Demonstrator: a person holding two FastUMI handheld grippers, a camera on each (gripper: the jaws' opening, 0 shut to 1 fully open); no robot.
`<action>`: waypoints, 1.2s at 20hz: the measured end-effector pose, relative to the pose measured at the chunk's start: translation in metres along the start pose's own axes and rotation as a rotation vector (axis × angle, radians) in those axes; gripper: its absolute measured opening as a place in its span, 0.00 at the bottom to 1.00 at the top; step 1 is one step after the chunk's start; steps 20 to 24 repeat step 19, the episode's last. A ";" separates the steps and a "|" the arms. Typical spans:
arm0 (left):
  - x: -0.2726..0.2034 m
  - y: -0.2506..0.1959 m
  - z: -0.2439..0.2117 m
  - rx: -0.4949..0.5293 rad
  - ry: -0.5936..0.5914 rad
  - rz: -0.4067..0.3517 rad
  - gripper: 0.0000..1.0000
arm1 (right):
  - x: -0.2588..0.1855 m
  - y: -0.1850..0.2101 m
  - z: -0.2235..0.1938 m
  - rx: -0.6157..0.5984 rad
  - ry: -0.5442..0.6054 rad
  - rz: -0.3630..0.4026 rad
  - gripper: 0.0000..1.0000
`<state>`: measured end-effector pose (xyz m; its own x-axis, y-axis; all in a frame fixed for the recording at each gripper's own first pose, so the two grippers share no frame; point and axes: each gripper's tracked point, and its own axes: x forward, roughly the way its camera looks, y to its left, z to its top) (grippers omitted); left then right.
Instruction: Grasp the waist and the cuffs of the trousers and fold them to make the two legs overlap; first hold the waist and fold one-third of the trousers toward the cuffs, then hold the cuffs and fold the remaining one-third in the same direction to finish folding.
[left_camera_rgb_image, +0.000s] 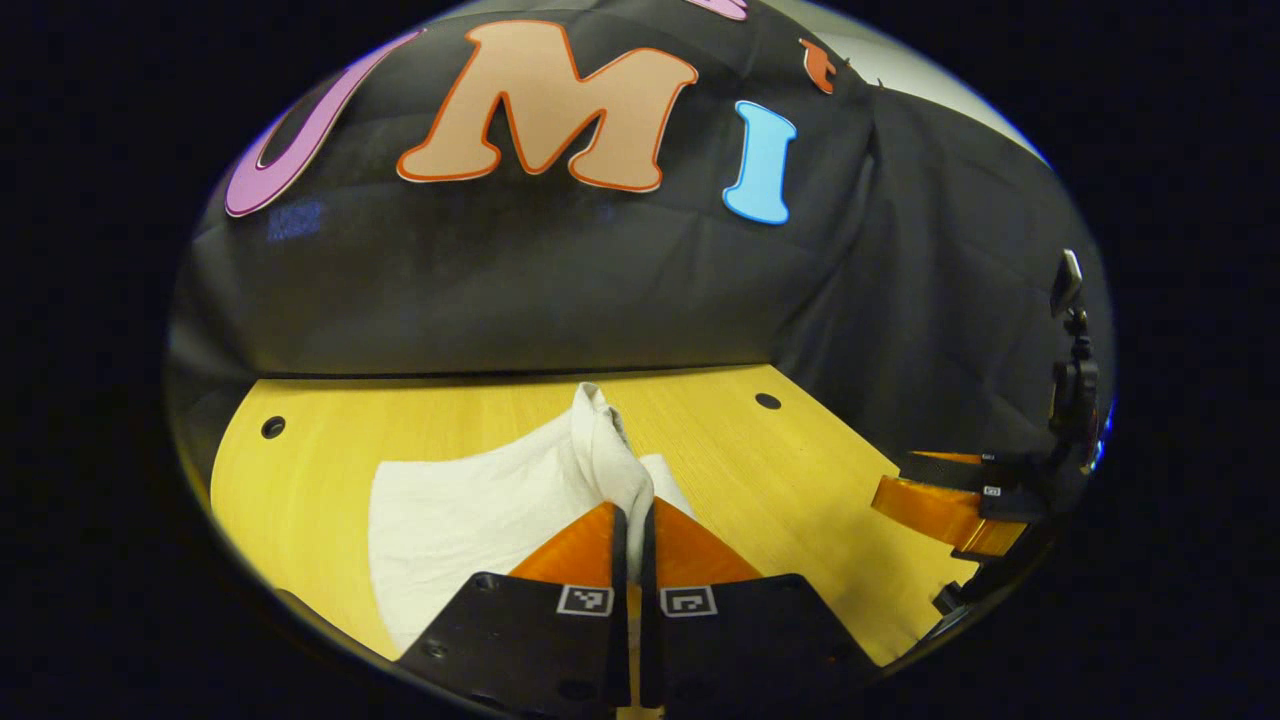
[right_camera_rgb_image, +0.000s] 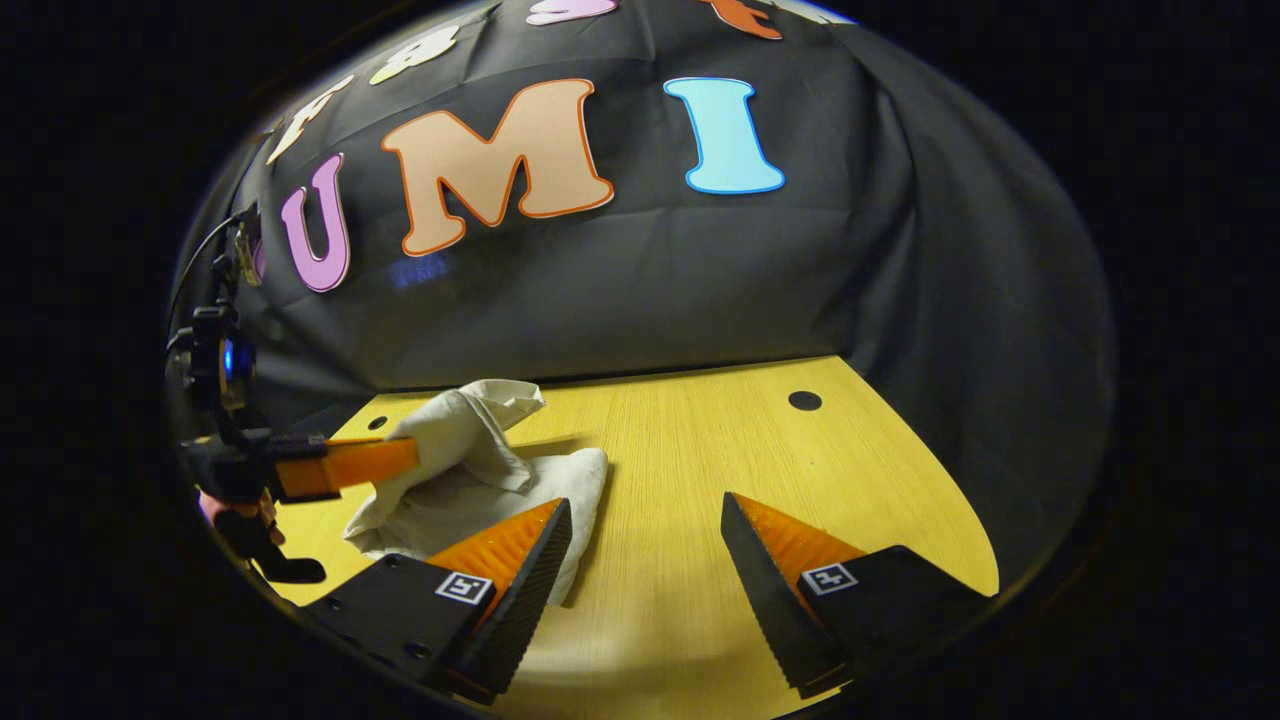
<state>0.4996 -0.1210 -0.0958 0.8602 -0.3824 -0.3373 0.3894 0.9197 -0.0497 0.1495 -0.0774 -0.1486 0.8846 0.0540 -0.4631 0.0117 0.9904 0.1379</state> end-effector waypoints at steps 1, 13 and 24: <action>0.002 -0.004 -0.005 0.007 0.007 -0.006 0.05 | -0.001 -0.001 0.000 -0.006 0.002 -0.001 0.96; -0.069 0.029 0.011 0.017 -0.072 0.095 0.94 | -0.031 0.052 0.003 0.020 -0.029 0.080 0.97; -0.117 0.072 -0.004 -0.004 -0.067 0.203 0.94 | -0.057 0.066 0.003 0.035 -0.063 0.075 0.92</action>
